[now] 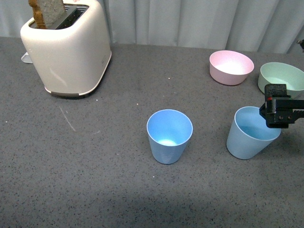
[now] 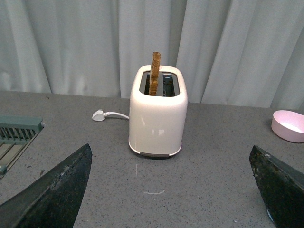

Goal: Stack blue cups with both arms

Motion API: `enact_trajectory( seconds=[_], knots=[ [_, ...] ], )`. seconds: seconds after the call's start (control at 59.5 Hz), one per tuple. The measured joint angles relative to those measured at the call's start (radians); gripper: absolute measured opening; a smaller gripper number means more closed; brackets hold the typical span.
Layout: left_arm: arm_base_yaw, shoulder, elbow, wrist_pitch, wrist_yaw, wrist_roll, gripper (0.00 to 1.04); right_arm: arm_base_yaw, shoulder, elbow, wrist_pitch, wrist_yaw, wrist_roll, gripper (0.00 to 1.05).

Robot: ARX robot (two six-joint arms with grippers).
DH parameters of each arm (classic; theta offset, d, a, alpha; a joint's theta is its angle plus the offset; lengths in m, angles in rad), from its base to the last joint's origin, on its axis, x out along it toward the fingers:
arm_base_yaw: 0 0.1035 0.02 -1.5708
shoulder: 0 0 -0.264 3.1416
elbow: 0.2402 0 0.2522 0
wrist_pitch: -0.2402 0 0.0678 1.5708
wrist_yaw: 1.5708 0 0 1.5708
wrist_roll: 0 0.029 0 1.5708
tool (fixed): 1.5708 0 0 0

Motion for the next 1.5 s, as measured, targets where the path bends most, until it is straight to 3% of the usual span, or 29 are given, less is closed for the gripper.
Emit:
enact_trajectory(
  seconds=[0.202, 0.437, 0.824, 1.126, 1.496],
  knots=[
    [0.000, 0.000, 0.000, 0.000, 0.000, 0.000, 0.98, 0.016, 0.080, 0.066, -0.064, 0.002, 0.051, 0.95],
    [0.000, 0.000, 0.000, 0.000, 0.000, 0.000, 0.98, 0.018, 0.124, 0.085, -0.113, 0.005, 0.090, 0.53],
    [0.000, 0.000, 0.000, 0.000, 0.000, 0.000, 0.98, 0.024, 0.120, 0.086, -0.116, 0.004, 0.113, 0.01],
    [0.000, 0.000, 0.000, 0.000, 0.000, 0.000, 0.98, 0.050, 0.031, 0.092, -0.166, -0.094, 0.173, 0.01],
    [0.000, 0.000, 0.000, 0.000, 0.000, 0.000, 0.98, 0.247, -0.077, 0.181, -0.260, -0.206, 0.225, 0.01]
  ],
)
